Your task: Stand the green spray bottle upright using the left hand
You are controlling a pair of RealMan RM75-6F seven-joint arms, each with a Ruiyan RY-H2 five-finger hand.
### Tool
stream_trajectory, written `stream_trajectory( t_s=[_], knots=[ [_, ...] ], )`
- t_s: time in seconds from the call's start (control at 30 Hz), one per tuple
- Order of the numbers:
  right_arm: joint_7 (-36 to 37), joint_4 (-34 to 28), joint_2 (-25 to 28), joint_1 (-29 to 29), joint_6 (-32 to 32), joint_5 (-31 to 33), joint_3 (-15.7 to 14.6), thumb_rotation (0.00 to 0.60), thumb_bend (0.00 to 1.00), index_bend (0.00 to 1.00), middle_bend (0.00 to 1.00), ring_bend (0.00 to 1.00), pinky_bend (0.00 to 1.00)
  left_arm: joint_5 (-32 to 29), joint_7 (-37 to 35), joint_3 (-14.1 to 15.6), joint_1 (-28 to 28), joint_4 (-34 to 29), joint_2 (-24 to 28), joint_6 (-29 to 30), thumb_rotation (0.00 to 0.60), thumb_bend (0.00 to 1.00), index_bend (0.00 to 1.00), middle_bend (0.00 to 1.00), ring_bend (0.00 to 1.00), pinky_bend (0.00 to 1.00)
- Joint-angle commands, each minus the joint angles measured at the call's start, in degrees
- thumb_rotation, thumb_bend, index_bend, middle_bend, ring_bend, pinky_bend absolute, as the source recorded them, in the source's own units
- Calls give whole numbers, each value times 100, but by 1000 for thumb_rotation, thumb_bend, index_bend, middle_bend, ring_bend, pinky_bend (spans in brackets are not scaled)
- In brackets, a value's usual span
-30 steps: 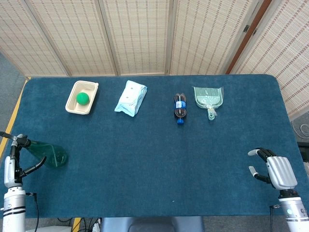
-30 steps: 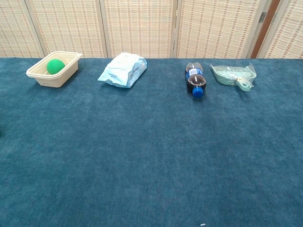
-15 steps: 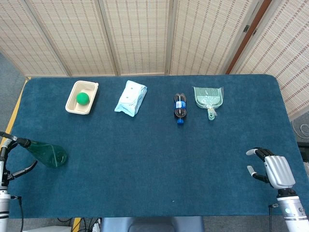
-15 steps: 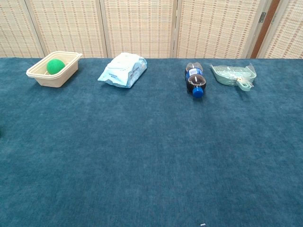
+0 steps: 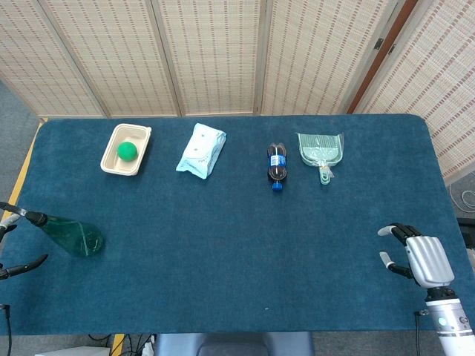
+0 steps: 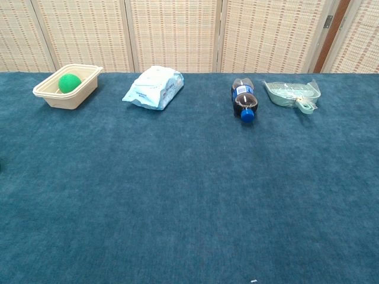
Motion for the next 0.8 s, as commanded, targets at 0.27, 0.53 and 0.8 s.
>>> stream_trajectory(
  t_s=[0.27,0.53,0.8],
  knots=[
    [-238,-233,216,25,50,6,56,600,241,417,405,380,806,170,1543,176,-174,352,-8,271,600,467,146,124,138,48],
    [-398,-390,373,28,52,31,65,600,241,417,405,380,807,378,3000,281,-272,998,-381,768,600,533,271,184,140,66],
    [-486,-498,445,33,56,27,60,600,241,417,405,380,806,683,3262,291,-343,1701,-835,1254,600,537,424,292,221,141]
  ],
)
